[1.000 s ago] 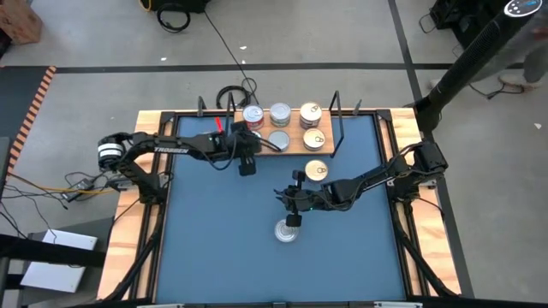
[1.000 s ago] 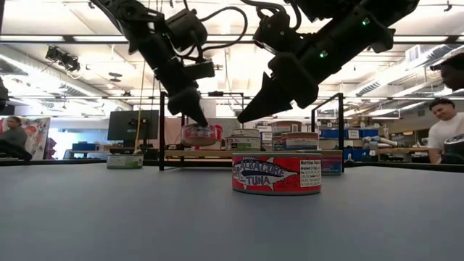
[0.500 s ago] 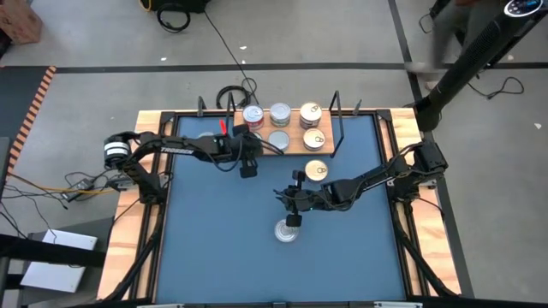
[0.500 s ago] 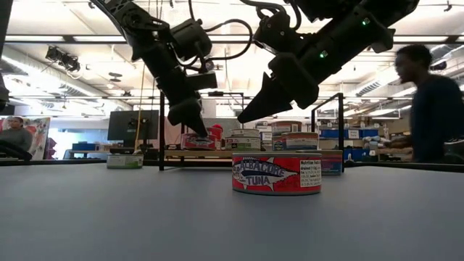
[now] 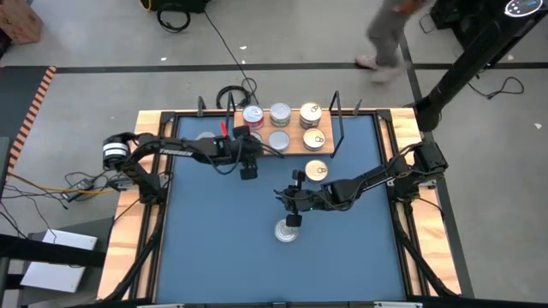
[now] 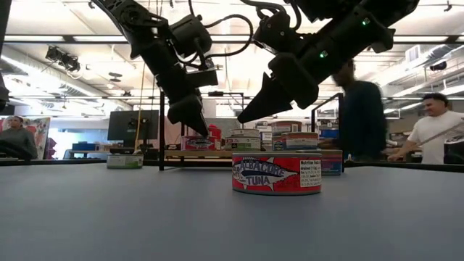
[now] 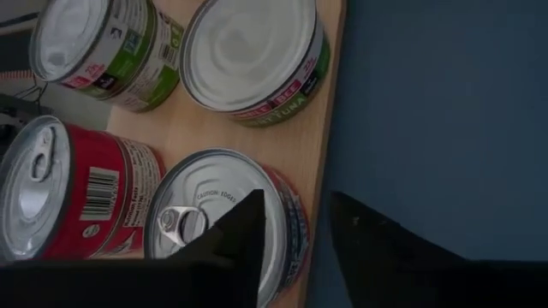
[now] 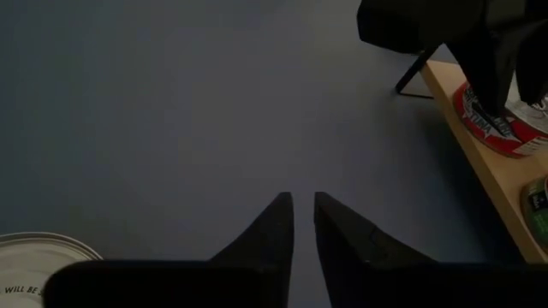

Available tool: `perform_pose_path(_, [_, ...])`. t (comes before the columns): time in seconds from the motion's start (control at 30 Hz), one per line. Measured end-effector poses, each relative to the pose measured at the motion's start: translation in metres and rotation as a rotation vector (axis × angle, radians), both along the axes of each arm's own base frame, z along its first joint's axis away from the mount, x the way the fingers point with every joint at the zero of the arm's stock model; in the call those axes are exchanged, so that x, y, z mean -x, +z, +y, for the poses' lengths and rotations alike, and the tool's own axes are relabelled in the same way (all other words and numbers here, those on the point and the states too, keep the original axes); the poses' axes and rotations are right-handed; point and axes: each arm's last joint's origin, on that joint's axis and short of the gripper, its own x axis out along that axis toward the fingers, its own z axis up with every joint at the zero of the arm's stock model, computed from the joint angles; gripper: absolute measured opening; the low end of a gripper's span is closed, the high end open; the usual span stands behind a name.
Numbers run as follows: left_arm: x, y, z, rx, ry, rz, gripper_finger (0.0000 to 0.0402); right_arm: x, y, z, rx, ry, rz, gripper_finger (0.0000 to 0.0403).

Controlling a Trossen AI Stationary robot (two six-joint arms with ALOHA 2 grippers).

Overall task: Stack canned seafood by type on shelf
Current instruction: Stack the blue tuna can on top of the other blue tuna can on the shelf

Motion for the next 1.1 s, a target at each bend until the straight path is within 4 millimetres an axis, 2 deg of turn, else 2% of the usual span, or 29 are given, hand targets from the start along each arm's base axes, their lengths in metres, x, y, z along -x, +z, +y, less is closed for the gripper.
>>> perform_pose_path(0.23, [0.002,0.016,-0.021,-0.019,-0.079,-0.03,0.0157,0.001,0.002,0.0,0.01,-0.013,0.001,0.0069])
perform_pose_path(0.43, [0.006,0.03,-0.046,0.061,-0.205,-0.102,0.0157,0.011,0.023,0.006,0.003,-0.001,-0.032,0.0073])
perform_pose_path(0.67, [0.021,0.019,-0.077,0.065,-0.316,-0.206,0.0157,0.037,0.049,0.015,0.011,-0.044,-0.003,0.0074])
perform_pose_path(0.83, [0.029,0.008,-0.099,0.114,-0.361,-0.318,0.0157,0.062,0.062,0.012,-0.102,-0.102,0.066,0.0073])
perform_pose_path(0.97, [0.035,-0.002,-0.115,0.168,-0.389,-0.38,0.0156,0.075,0.061,0.007,-0.166,-0.196,0.136,0.0078])
perform_pose_path(1.1, [0.043,-0.012,-0.125,0.212,-0.409,-0.545,0.0156,0.073,0.049,-0.003,-0.178,-0.262,0.215,0.0086])
